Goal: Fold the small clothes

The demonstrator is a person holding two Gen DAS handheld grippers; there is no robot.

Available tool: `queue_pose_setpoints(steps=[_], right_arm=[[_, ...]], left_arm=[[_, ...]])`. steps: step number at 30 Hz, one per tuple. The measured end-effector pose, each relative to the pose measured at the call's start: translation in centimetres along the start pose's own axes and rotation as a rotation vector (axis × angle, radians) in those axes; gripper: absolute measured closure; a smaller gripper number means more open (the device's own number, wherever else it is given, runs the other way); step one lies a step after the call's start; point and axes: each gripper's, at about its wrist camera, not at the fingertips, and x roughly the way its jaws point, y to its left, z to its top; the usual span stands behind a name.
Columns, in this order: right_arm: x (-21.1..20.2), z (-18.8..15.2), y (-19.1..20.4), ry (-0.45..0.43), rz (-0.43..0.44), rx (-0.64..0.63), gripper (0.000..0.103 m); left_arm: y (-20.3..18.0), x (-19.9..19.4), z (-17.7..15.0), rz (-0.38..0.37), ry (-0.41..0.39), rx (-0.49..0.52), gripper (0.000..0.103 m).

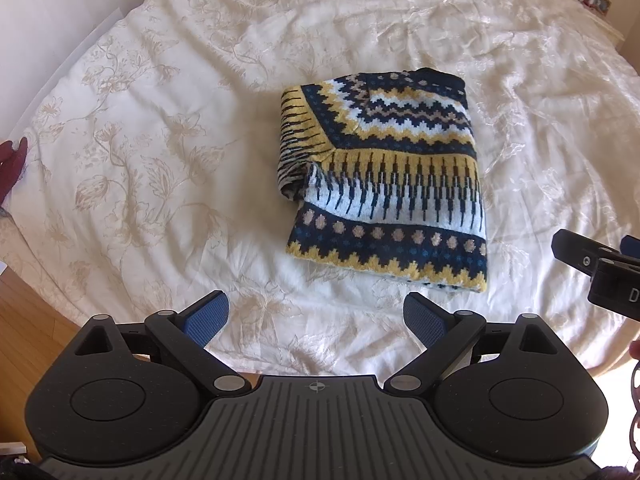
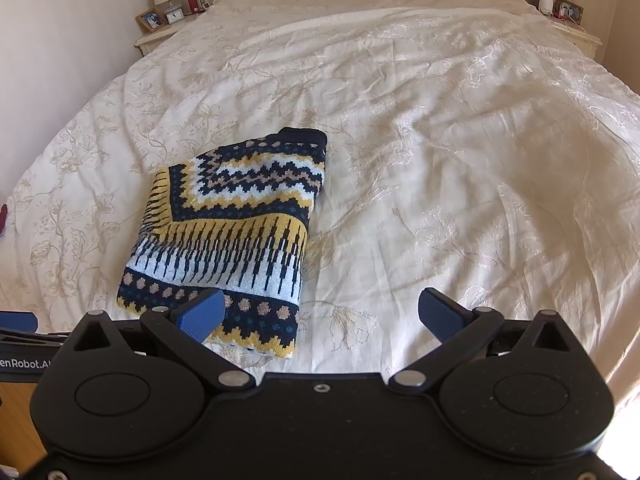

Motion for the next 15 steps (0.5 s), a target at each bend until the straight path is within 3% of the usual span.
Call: queue_pose_setpoints(steps=[15], right_arm=[[0.57,0.23,0.59,0.021,0.005,-0.011,0.001]], left_arm=[[0.25,0.30,0.16,-0.009,0.017,-0.016,0.008]])
